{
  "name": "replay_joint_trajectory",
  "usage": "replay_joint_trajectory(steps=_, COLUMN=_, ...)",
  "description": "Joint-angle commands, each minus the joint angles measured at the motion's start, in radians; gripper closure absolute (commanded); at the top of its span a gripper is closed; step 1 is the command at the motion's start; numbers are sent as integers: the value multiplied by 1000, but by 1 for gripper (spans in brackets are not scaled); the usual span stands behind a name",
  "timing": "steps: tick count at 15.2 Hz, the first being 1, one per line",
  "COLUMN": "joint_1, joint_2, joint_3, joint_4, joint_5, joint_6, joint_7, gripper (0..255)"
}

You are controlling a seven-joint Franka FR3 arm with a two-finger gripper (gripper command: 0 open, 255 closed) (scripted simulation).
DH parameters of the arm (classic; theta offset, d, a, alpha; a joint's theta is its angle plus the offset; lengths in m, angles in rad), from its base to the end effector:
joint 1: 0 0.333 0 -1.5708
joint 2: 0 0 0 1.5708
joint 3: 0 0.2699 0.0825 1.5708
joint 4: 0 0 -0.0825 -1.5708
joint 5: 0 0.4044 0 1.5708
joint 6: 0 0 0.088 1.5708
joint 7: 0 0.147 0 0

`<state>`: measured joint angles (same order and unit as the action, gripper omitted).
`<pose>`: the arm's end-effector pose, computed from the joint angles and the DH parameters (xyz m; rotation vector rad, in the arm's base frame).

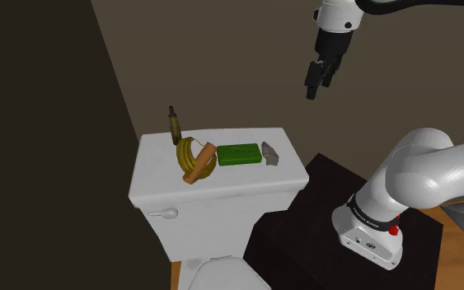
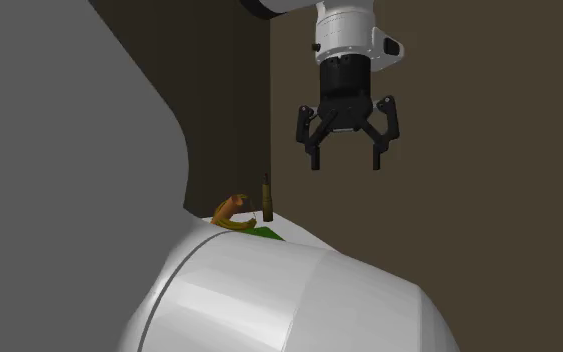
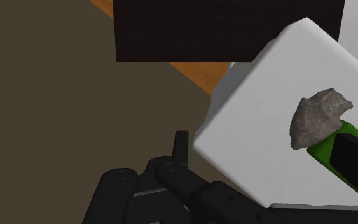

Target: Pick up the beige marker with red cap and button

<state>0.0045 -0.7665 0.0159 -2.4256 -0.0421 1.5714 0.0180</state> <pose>0.3572 0.0011 0.4772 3.0841 -0.0010 -0.1340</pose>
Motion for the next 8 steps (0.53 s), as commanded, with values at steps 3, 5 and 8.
replay_joint_trajectory(steps=3, joint_1=9, joint_2=48, joint_3=43, joint_4=26, joint_5=27, joint_6=22, joint_7=62, gripper=0)
replay_joint_trajectory(steps=5, joint_1=15, joint_2=101, joint_3=85, joint_4=58, joint_5=50, joint_6=44, joint_7=123, gripper=0)
replay_joint_trajectory(steps=8, joint_1=21, joint_2=188, joint_3=145, joint_4=116, joint_5=76, joint_6=74, joint_7=214, gripper=0)
